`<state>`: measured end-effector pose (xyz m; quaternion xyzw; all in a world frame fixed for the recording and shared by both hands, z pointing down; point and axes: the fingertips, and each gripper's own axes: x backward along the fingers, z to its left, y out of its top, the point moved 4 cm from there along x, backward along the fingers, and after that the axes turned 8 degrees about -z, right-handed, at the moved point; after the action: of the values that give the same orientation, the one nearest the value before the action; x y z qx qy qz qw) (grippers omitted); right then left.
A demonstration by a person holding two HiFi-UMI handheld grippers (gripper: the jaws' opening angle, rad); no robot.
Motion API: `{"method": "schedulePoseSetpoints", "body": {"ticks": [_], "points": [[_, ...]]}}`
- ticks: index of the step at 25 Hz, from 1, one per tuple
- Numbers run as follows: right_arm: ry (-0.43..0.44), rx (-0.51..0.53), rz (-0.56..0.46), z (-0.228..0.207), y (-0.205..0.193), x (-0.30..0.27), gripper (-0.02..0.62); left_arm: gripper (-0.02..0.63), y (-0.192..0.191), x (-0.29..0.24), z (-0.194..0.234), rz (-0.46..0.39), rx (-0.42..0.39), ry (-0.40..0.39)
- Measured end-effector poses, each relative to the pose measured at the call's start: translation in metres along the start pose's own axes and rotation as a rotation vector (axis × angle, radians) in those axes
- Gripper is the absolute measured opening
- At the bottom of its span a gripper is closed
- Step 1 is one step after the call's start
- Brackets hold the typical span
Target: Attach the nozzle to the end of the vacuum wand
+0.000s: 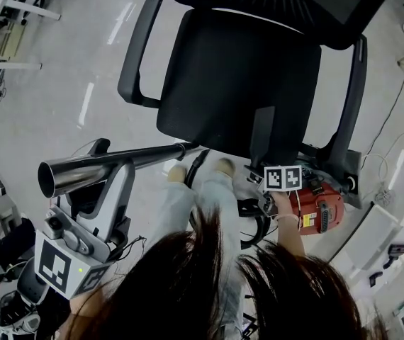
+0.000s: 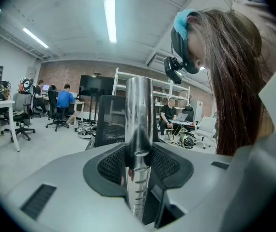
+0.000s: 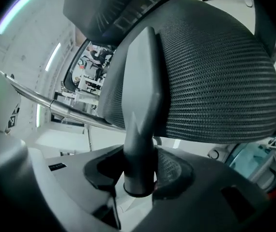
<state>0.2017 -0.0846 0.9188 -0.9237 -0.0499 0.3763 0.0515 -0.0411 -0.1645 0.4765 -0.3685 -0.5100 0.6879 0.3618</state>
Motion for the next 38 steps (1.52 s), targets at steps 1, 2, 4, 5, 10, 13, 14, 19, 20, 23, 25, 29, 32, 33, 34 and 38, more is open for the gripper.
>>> {"method": "schedulePoseSetpoints", "body": {"ticks": [1,2,4,5,10,13,14,19,20,23,25,29,32,33,34,38], "points": [[0.003,-0.005,-0.002,0.001,0.000,0.000,0.178,0.158,0.001,-0.001,0.000,-0.002,0.007,0.001],[0.008,-0.011,-0.003,0.002,0.000,0.001,0.178,0.158,0.001,-0.001,0.000,-0.002,0.009,0.004],[0.011,-0.017,-0.005,0.003,-0.001,0.002,0.178,0.158,0.001,-0.001,0.001,-0.001,0.009,0.007],[0.011,-0.019,-0.008,0.003,-0.001,0.003,0.178,0.158,0.001,0.000,0.001,0.001,0.008,0.010],[0.016,-0.052,-0.050,0.008,0.002,0.013,0.176,0.158,0.001,0.003,0.001,0.013,0.002,0.015],[0.017,-0.070,-0.070,0.013,0.002,0.020,0.176,0.158,0.003,0.002,-0.001,0.006,-0.006,-0.002],[0.017,-0.075,-0.071,0.015,0.002,0.022,0.176,0.158,0.004,0.002,-0.001,0.006,0.000,-0.002],[0.021,-0.093,-0.076,0.024,0.001,0.033,0.176,0.158,0.003,0.004,-0.001,0.028,-0.040,-0.018],[0.019,-0.094,-0.080,0.026,0.001,0.035,0.176,0.158,0.002,0.005,-0.001,0.033,-0.050,-0.020],[0.013,-0.098,-0.091,0.033,-0.001,0.041,0.176,0.158,0.000,0.009,-0.001,0.046,-0.063,-0.045],[0.009,-0.099,-0.096,0.038,-0.004,0.045,0.176,0.158,0.002,0.009,-0.002,0.034,-0.046,-0.065],[0.004,-0.105,-0.119,0.048,-0.005,0.051,0.178,0.158,0.007,0.003,-0.001,0.021,-0.037,-0.095],[0.005,-0.122,-0.140,0.056,-0.010,0.056,0.178,0.158,0.006,0.003,0.000,0.044,-0.051,-0.110],[0.003,-0.125,-0.148,0.058,-0.010,0.057,0.178,0.157,0.006,0.004,0.000,0.056,-0.060,-0.121],[0.001,-0.127,-0.156,0.060,-0.011,0.059,0.176,0.158,0.005,0.004,0.001,0.068,-0.073,-0.130],[0.001,-0.139,-0.185,0.069,-0.015,0.061,0.178,0.158,0.006,0.001,-0.004,0.073,-0.084,-0.167]]}}
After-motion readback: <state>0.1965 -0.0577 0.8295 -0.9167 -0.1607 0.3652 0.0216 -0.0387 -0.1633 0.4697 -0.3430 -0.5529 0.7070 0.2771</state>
